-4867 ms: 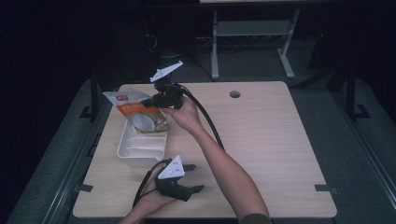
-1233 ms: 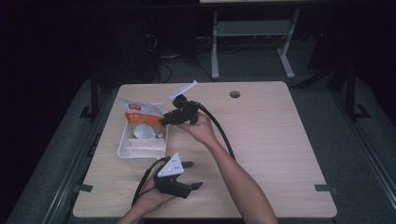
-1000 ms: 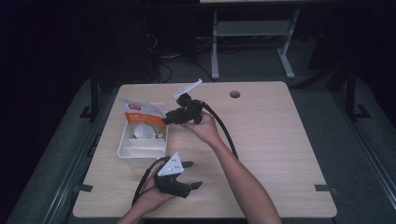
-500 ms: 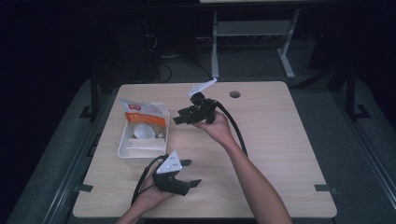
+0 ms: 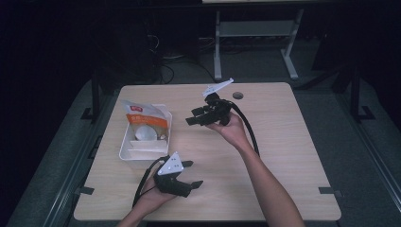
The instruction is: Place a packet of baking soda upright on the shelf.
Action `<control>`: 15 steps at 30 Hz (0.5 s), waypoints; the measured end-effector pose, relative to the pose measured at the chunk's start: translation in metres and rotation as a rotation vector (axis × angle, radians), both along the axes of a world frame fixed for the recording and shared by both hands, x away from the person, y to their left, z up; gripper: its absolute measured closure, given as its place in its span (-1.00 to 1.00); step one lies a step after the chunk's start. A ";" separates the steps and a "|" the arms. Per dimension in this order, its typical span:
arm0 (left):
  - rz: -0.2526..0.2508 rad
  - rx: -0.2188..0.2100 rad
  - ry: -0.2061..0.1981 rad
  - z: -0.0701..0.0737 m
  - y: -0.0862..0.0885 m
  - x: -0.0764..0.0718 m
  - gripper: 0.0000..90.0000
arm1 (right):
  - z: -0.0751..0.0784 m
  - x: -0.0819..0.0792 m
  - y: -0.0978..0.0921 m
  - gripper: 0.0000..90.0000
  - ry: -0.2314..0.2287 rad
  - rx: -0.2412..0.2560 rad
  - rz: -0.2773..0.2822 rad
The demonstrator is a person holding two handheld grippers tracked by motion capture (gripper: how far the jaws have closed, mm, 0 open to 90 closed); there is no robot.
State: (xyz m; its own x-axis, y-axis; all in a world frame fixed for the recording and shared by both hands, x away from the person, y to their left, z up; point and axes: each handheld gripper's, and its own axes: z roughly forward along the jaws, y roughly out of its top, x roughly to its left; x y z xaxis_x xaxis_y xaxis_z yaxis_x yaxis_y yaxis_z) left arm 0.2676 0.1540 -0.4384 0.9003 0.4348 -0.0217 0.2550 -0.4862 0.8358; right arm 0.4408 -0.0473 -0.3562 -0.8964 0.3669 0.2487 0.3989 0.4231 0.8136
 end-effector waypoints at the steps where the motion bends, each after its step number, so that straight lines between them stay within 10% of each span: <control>1: 0.000 0.002 -0.001 0.000 0.000 0.000 -0.47 | 0.000 -0.001 -0.002 -0.01 -0.001 -0.001 -0.003; 15: 0.005 0.002 0.001 0.000 0.000 0.000 -0.47 | 0.002 -0.008 -0.039 -0.05 -0.001 0.002 -0.054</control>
